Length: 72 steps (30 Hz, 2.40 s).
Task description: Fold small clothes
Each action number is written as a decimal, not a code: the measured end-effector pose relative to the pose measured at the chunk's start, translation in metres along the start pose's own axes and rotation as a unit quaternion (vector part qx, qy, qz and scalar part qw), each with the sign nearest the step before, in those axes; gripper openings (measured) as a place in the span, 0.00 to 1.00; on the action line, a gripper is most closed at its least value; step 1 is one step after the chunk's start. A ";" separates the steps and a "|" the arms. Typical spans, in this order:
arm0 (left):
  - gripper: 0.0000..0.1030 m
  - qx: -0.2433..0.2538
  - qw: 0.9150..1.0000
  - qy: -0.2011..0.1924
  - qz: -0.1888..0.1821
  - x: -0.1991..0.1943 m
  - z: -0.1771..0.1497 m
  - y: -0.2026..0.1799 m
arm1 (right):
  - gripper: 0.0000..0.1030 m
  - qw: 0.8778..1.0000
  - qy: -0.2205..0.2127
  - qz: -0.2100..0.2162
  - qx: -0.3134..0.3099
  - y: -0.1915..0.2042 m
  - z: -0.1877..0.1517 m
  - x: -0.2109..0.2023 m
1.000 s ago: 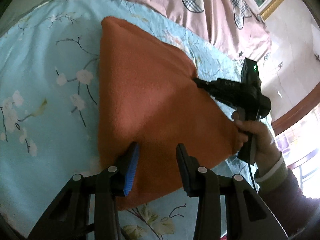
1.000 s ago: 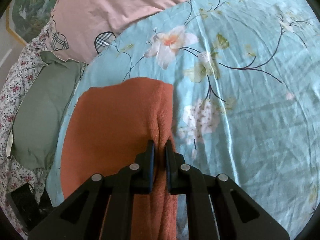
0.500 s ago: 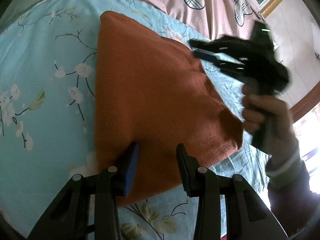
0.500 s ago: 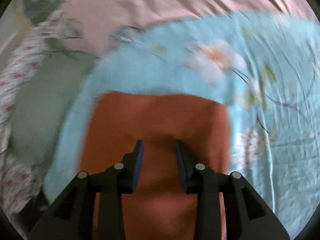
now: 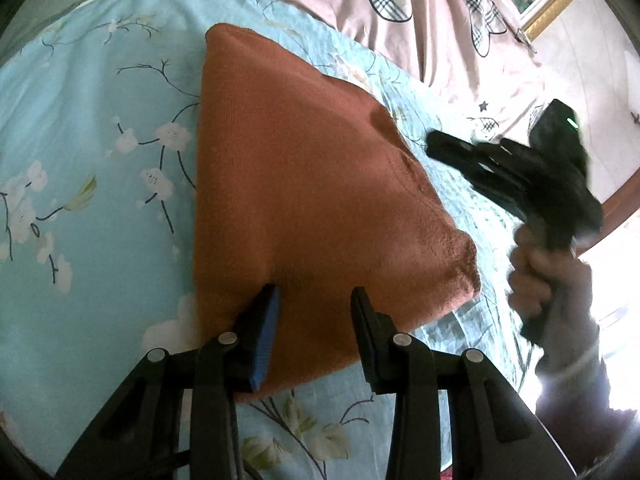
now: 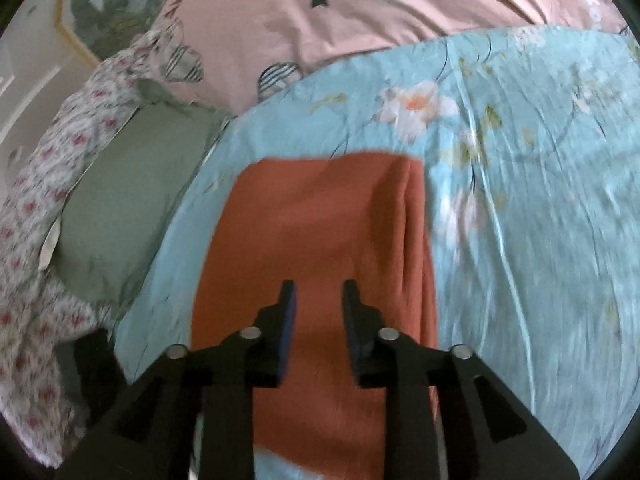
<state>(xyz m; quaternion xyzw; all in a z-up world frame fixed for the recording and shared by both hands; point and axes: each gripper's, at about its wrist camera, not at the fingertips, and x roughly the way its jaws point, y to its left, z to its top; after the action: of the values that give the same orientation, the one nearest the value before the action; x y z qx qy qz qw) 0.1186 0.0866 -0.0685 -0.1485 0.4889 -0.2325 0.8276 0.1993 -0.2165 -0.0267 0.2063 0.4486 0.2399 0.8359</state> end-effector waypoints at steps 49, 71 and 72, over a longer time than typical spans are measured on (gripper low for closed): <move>0.78 0.004 0.993 -0.072 0.092 -0.142 -0.068 -0.015 | 0.66 0.997 -0.056 -0.044 0.024 0.005 -0.114 -0.148; 0.80 0.074 0.966 -0.030 0.245 -0.086 -0.058 -0.032 | 0.85 0.990 0.010 -0.127 -0.055 0.022 -0.115 -0.082; 0.80 0.076 0.965 -0.030 0.249 -0.084 -0.057 -0.034 | 0.86 0.990 0.012 -0.129 -0.064 0.025 -0.113 -0.080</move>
<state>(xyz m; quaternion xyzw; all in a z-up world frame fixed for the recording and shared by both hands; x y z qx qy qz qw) 0.0259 0.1018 -0.0174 0.0342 0.4662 -0.0511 0.8826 0.0590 -0.2289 -0.0185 0.0900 0.4653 0.1609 0.8658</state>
